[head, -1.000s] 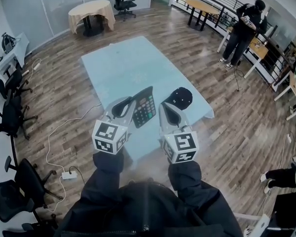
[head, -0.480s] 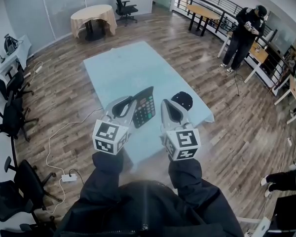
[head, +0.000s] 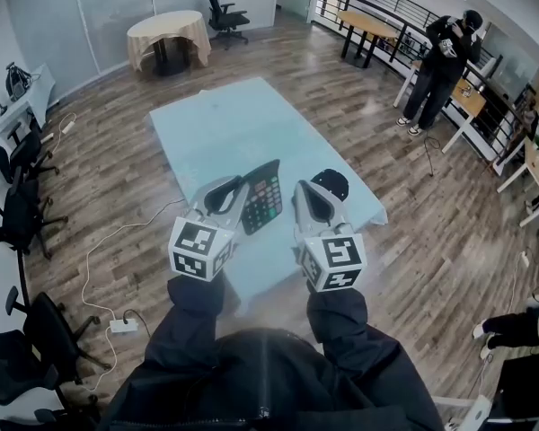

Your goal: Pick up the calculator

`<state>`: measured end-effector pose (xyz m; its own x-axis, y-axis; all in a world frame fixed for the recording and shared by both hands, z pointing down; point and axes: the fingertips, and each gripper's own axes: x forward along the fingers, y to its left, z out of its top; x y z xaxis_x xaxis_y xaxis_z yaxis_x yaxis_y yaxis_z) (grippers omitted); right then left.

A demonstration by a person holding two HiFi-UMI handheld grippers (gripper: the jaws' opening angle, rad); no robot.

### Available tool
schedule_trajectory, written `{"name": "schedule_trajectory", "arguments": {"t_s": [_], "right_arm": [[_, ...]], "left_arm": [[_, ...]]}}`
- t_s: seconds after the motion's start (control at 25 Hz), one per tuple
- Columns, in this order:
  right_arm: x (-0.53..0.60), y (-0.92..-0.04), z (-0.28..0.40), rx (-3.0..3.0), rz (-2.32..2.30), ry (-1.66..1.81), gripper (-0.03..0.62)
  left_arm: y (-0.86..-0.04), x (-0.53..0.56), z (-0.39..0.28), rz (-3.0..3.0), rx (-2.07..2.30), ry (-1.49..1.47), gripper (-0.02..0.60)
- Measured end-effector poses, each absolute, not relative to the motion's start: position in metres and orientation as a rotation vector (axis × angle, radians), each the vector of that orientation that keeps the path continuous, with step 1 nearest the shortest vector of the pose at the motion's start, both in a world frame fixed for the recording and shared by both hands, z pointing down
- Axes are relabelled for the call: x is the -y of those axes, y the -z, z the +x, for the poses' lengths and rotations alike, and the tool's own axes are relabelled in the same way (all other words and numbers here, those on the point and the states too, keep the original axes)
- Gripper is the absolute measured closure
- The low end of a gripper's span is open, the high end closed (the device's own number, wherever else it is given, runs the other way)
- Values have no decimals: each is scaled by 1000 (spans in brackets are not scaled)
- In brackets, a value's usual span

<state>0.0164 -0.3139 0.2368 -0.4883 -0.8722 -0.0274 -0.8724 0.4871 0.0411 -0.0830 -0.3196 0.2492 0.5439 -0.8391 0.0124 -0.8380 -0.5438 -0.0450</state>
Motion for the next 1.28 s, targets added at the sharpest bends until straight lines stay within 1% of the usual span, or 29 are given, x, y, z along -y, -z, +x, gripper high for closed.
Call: {"name": "schedule_trajectory", "arguments": {"t_s": [1.28], "right_arm": [[308,-234,19,-2694,-1629,-107,598]], "left_arm": [[-253,317,-80,-2755,-1464,72,528]]}}
